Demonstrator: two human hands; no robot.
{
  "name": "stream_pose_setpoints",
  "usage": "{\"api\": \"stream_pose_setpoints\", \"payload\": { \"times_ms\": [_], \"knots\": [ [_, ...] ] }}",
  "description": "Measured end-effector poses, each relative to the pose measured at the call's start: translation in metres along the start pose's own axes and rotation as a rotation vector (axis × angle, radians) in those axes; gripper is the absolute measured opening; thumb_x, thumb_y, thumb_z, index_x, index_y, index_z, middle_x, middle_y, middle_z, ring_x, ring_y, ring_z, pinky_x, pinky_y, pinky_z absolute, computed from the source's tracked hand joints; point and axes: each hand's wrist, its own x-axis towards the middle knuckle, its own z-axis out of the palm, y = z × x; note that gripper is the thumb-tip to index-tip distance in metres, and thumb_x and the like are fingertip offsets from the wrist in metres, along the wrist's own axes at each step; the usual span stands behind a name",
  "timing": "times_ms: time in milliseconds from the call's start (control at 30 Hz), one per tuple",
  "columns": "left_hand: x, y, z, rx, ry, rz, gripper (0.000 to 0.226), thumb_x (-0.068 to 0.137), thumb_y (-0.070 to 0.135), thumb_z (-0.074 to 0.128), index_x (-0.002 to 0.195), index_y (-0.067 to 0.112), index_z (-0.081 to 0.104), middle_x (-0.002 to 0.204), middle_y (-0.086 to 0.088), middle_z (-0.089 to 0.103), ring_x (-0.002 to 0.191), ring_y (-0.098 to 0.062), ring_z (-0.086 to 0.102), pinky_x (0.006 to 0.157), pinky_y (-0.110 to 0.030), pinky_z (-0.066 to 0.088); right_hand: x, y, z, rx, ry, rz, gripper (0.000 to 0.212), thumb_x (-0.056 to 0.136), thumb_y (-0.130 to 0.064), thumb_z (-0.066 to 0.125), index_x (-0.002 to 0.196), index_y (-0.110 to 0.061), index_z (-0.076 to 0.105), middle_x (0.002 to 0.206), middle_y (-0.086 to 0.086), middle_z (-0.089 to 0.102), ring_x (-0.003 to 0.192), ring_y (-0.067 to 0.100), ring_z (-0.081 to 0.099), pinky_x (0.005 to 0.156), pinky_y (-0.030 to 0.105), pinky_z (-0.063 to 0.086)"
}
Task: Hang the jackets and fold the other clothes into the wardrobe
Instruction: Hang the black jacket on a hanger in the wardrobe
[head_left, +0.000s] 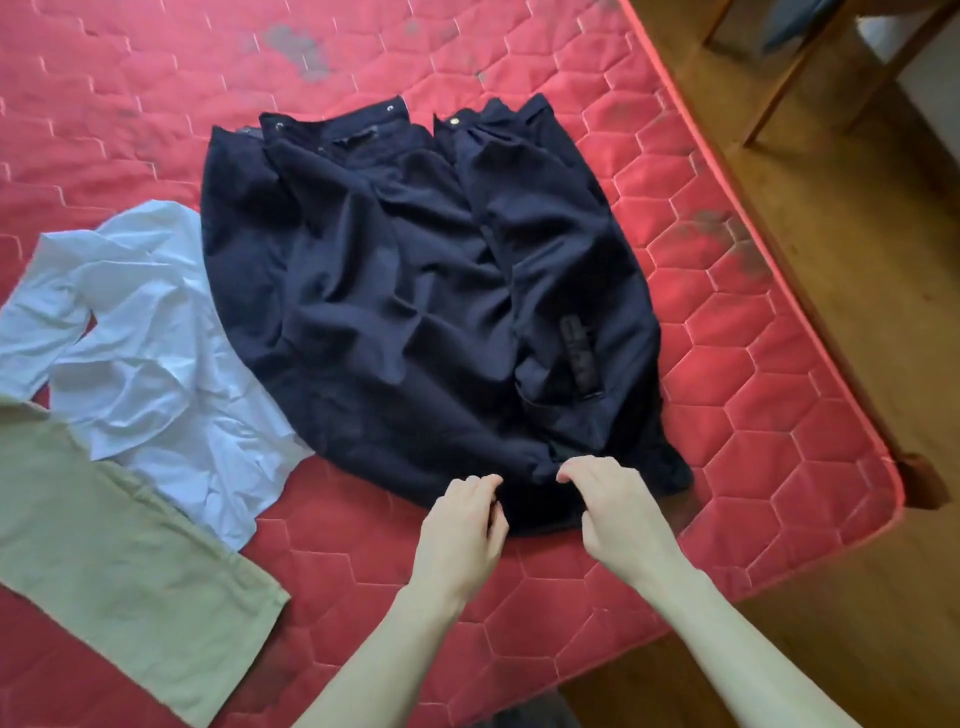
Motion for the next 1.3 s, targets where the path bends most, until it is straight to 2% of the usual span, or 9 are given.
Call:
{"api": "stream_pose_setpoints", "payload": {
  "times_ms": [67, 200, 267, 433, 633, 933, 1100, 1200, 1300],
  "knots": [
    [0.003, -0.009, 0.022, 0.026, -0.059, 0.015, 0.038, 0.103, 0.023, 0.051, 0.14, 0.018, 0.058, 0.118, 0.005, 0.062, 0.111, -0.018, 0.055, 0.092, -0.036, 0.049, 0.001, 0.012, 0.016, -0.034, -0.074, 0.014, 0.063, 0.061, 0.009, 0.062, 0.119, -0.015, 0.068, 0.12, -0.004, 0.067, 0.106, 0.028, 0.064, 0.084, 0.036, 0.046],
    [0.008, -0.019, 0.048, 0.115, -0.119, 0.112, 0.035, 0.096, 0.025, 0.054, 0.129, 0.014, 0.063, 0.127, 0.001, 0.059, 0.118, -0.023, 0.054, 0.097, -0.036, 0.046, -0.002, 0.029, 0.047, -0.133, -0.265, 0.063, 0.072, 0.075, -0.015, 0.064, 0.146, -0.022, 0.055, 0.15, -0.003, 0.051, 0.138, 0.024, 0.049, 0.113, 0.039, 0.036],
    [0.011, -0.022, 0.058, 0.182, -0.135, 0.169, 0.042, 0.092, 0.031, 0.055, 0.129, 0.014, 0.062, 0.132, -0.002, 0.057, 0.122, -0.025, 0.052, 0.105, -0.036, 0.043, -0.004, 0.033, 0.058, -0.179, -0.265, 0.075, 0.073, 0.078, -0.026, 0.072, 0.148, -0.024, 0.053, 0.154, 0.001, 0.048, 0.141, 0.025, 0.047, 0.117, 0.044, 0.035],
    [0.02, -0.026, 0.081, 0.386, -0.085, 0.247, 0.052, 0.076, 0.036, 0.071, 0.122, 0.015, 0.062, 0.121, -0.009, 0.057, 0.11, -0.031, 0.055, 0.098, -0.041, 0.048, 0.004, 0.038, 0.072, -0.203, -0.088, 0.033, 0.056, 0.061, -0.016, 0.093, 0.113, -0.018, 0.073, 0.121, 0.006, 0.067, 0.102, 0.03, 0.066, 0.086, 0.044, 0.056],
    [0.035, -0.021, 0.09, 0.509, 0.127, 0.311, 0.021, 0.074, 0.006, 0.074, 0.086, 0.016, 0.06, 0.088, -0.005, 0.056, 0.079, -0.029, 0.054, 0.069, -0.04, 0.045, 0.013, 0.049, 0.07, -0.03, 0.047, 0.008, 0.009, 0.096, -0.018, 0.07, 0.103, -0.014, 0.071, 0.094, 0.001, 0.066, 0.087, 0.027, 0.062, 0.081, 0.039, 0.045],
    [0.021, -0.011, 0.076, 0.366, 0.3, 0.099, 0.019, 0.097, 0.019, 0.071, 0.082, 0.015, 0.061, 0.08, -0.004, 0.054, 0.073, -0.028, 0.051, 0.064, -0.04, 0.04, 0.016, 0.057, 0.034, 0.069, -0.073, 0.098, 0.022, 0.103, -0.05, 0.053, 0.097, -0.029, 0.054, 0.077, -0.006, 0.064, 0.081, 0.025, 0.064, 0.065, 0.037, 0.036],
    [0.01, 0.006, 0.056, 0.175, 0.304, -0.005, 0.021, 0.098, 0.014, 0.07, 0.083, 0.014, 0.055, 0.074, -0.002, 0.052, 0.068, -0.027, 0.05, 0.063, -0.042, 0.047, 0.025, 0.059, 0.007, 0.217, -0.158, 0.079, 0.03, 0.094, -0.061, 0.061, 0.091, -0.031, 0.056, 0.071, -0.008, 0.066, 0.069, 0.016, 0.06, 0.068, 0.036, 0.049],
    [0.013, 0.006, 0.039, 0.239, 0.24, 0.038, 0.03, 0.093, 0.024, 0.075, 0.075, 0.016, 0.051, 0.056, -0.001, 0.052, 0.051, -0.028, 0.05, 0.052, -0.031, 0.036, 0.033, 0.068, -0.007, 0.25, -0.242, 0.056, 0.021, 0.093, -0.056, 0.067, 0.095, -0.036, 0.061, 0.075, -0.011, 0.068, 0.069, 0.009, 0.059, 0.072, 0.036, 0.052],
    [0.024, -0.013, 0.025, 0.291, 0.146, 0.057, 0.034, 0.099, 0.032, 0.069, 0.075, 0.017, 0.05, 0.05, -0.007, 0.057, 0.049, -0.036, 0.057, 0.051, -0.033, 0.03, 0.033, 0.082, -0.005, 0.191, -0.305, 0.106, 0.019, 0.099, -0.039, 0.065, 0.115, -0.041, 0.054, 0.095, -0.012, 0.07, 0.084, 0.016, 0.064, 0.077, 0.038, 0.051]
  ]
}}
